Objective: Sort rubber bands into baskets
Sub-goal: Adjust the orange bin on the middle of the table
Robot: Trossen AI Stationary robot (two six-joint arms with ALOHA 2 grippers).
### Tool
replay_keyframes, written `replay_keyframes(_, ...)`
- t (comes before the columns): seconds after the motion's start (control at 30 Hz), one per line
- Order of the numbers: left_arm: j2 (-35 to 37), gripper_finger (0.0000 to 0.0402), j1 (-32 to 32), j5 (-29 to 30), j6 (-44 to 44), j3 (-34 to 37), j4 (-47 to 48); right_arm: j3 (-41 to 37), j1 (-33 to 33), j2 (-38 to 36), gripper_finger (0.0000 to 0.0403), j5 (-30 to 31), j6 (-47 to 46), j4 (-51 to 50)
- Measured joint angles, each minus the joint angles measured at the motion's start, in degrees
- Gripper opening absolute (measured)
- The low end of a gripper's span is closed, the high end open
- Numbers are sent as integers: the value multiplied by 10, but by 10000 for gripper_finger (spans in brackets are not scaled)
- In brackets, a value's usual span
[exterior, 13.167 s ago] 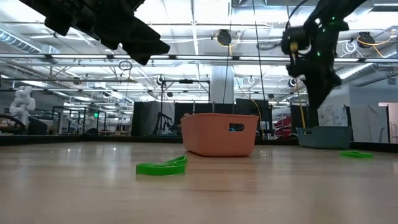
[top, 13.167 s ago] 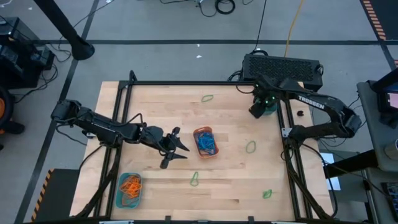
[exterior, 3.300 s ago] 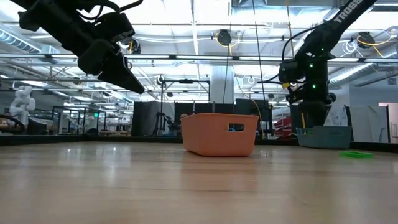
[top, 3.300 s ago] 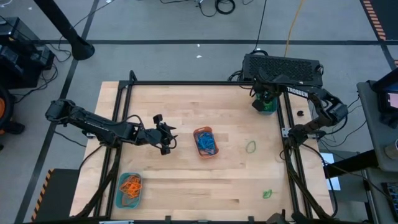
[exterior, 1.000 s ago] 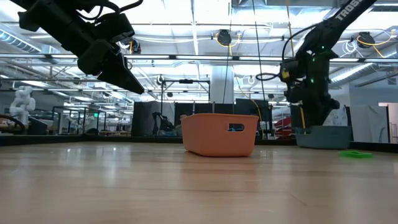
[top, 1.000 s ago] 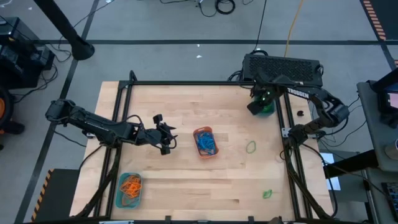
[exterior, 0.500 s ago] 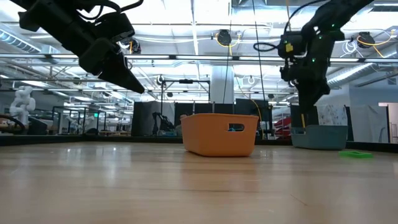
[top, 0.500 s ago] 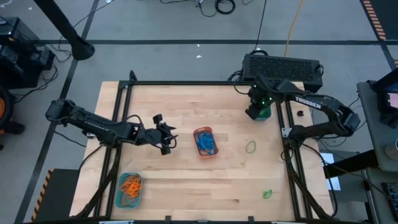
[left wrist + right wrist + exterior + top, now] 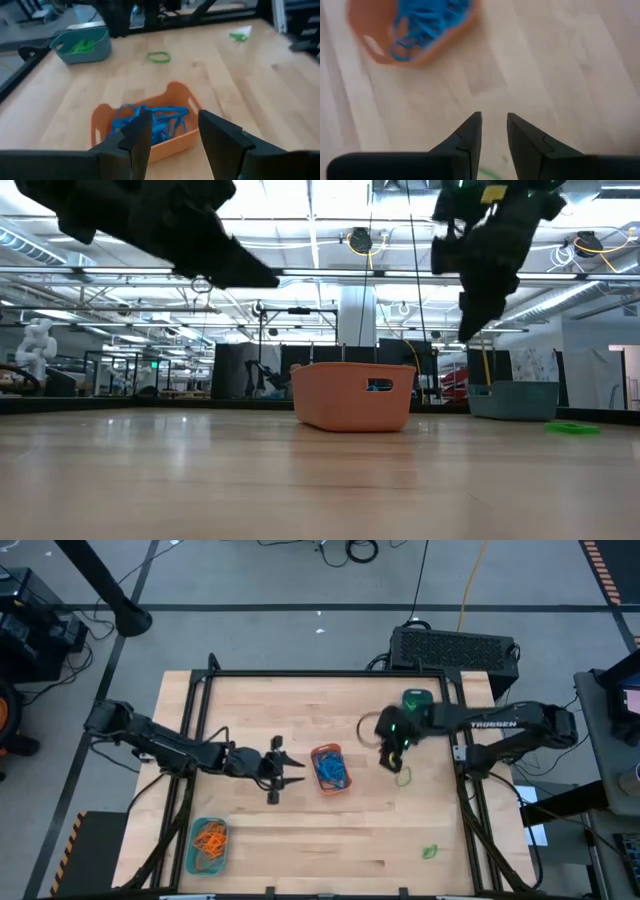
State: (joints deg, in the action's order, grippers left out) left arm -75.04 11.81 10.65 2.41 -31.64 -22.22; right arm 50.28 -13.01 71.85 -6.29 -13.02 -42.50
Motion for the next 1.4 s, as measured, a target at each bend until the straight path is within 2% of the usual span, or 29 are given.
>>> replay_keyframes(0.07,-19,169,0,20,12,0,-11,0,58,12,84,43,-26,32)
replay_keyframes(0.17,-47,169,-11,84,10,-2,-5,0,129,44,78,114,-60,64)
replay_keyframes(0.27,-79,169,-31,113,-14,-2,0,0,180,90,52,179,-85,109)
replay_keyframes(0.37,-114,169,-50,109,-35,-2,3,0,207,143,12,213,-87,167)
replay_keyframes(0.6,-190,169,-75,106,-51,-10,-14,0,212,228,1,262,-115,193)
replay_keyframes(0.87,-251,169,-83,91,-34,-43,-28,-1,238,258,0,238,-126,257)
replay_keyframes(1.1,-255,169,-83,91,-34,-49,-30,-1,274,257,0,225,-137,315)
replay_keyframes(1.3,-255,169,-84,91,-34,-49,-30,0,281,257,0,221,-144,316)
replay_keyframes(1.4,-255,169,-84,91,-34,-49,-30,0,281,257,0,201,-144,325)
